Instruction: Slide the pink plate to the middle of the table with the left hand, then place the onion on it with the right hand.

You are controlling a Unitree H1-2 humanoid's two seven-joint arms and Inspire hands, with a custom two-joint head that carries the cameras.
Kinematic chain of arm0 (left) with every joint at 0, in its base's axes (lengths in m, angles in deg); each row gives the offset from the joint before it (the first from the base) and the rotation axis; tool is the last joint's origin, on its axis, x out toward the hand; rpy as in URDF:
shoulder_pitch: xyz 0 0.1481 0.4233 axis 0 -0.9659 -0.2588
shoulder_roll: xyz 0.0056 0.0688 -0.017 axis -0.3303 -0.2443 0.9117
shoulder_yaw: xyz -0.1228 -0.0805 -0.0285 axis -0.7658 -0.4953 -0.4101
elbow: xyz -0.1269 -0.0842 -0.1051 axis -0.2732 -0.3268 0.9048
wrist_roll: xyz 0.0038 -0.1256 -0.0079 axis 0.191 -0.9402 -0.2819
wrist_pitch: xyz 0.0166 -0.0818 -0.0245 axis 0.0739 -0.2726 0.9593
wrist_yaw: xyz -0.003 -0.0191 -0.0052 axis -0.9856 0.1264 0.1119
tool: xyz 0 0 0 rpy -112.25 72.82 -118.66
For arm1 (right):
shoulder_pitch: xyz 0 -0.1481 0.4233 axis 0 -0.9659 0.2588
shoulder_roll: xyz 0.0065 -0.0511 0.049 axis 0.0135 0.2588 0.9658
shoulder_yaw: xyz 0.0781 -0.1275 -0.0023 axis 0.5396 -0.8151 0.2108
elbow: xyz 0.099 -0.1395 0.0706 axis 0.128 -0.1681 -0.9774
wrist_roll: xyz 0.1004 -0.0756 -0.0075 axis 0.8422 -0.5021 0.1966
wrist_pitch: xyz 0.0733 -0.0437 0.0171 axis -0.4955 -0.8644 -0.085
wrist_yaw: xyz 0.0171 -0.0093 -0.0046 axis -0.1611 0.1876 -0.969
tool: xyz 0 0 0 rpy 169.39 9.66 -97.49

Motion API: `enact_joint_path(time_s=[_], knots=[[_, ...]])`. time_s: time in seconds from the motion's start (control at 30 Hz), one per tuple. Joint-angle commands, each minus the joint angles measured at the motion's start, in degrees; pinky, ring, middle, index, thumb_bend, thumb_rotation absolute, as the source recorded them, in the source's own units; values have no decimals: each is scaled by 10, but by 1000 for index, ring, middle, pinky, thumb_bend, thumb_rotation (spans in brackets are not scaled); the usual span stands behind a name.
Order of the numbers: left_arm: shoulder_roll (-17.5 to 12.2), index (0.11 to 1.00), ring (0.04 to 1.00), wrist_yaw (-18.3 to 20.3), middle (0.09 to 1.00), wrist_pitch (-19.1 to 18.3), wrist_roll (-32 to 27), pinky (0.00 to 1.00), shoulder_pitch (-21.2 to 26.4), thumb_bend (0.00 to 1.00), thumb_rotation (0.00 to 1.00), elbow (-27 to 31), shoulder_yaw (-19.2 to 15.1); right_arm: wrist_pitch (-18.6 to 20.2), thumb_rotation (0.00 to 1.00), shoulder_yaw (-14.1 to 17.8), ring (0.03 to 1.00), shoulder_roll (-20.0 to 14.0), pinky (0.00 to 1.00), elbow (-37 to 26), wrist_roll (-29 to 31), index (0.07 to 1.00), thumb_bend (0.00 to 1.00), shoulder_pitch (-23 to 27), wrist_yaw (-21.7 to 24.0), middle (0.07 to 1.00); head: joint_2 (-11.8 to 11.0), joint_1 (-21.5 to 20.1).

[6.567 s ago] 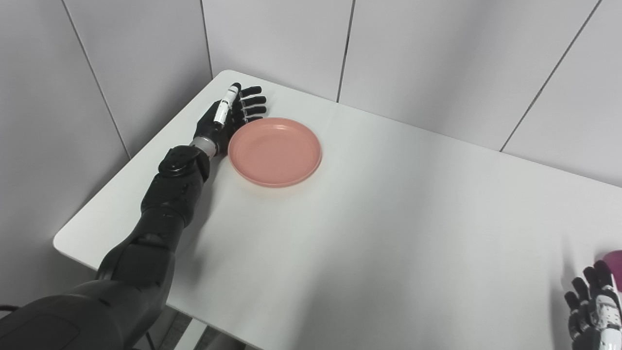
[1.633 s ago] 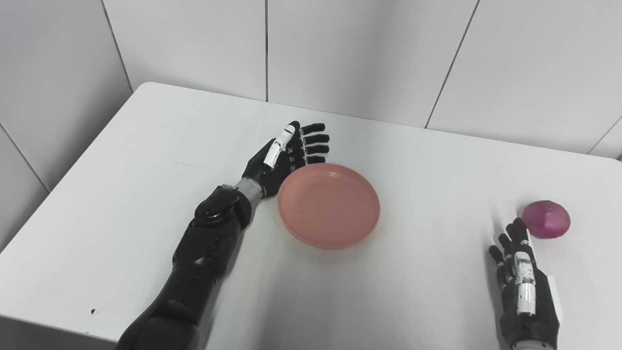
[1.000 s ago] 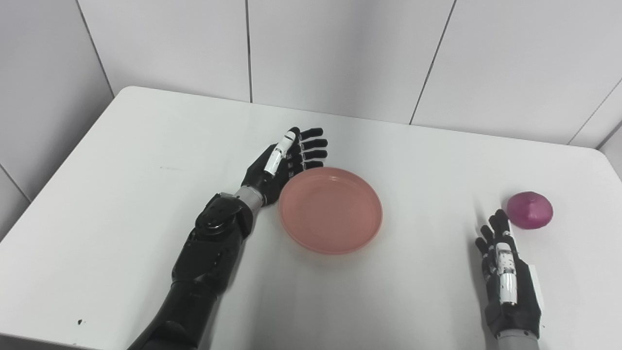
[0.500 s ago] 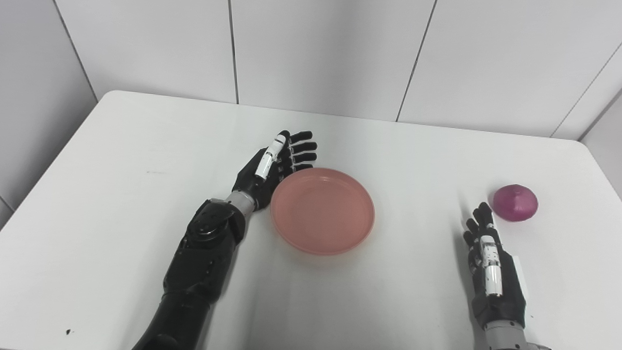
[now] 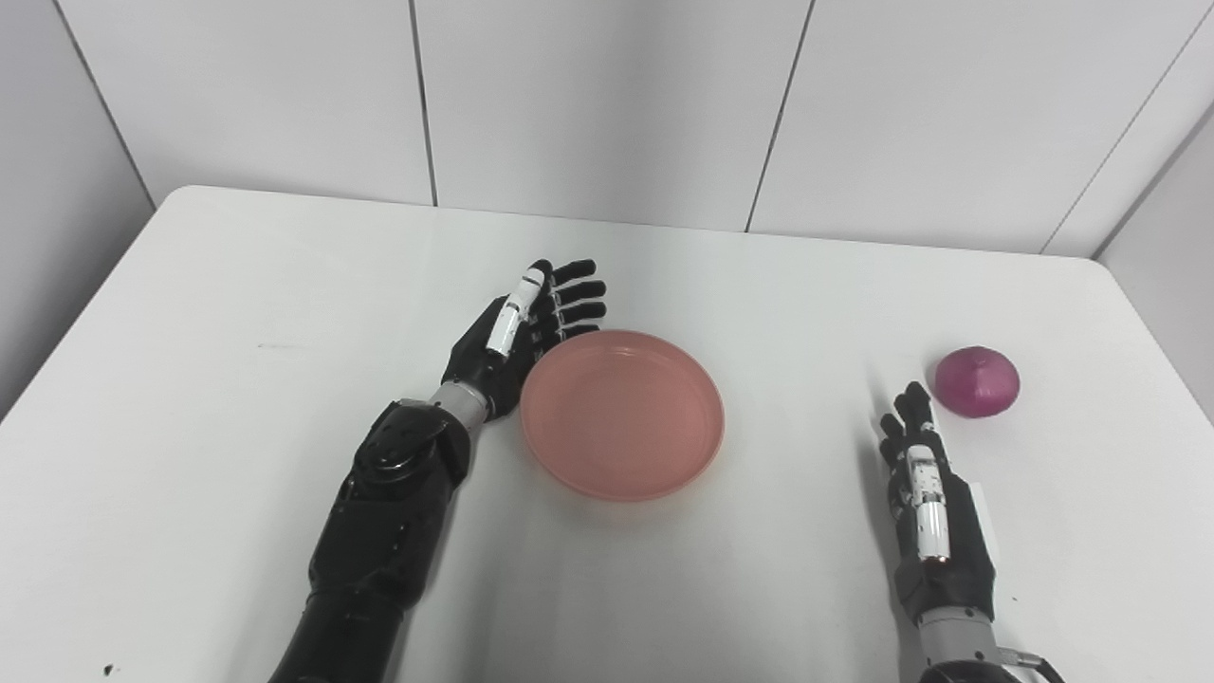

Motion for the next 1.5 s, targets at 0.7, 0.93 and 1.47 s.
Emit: enact_joint_path(time_s=[0.7, 0.93, 1.47], knots=[[10, 787, 815, 16, 817, 4, -9, 790, 6, 354, 1000, 31, 19, 5, 1000, -8, 982, 11, 1000, 15, -1, 996, 206, 4, 4, 991, 3, -16], [13, 787, 812, 19, 816, 9, -10, 781, 5, 348, 1000, 25, 22, 7, 1000, -8, 988, 9, 1000, 14, 3, 1000, 212, 4, 8, 996, 3, -18], [16, 789, 813, 19, 817, 15, -7, 788, 0, 355, 1000, 17, 16, -8, 1000, -3, 980, -6, 1000, 13, 5, 996, 206, 12, 14, 994, 4, -26]])
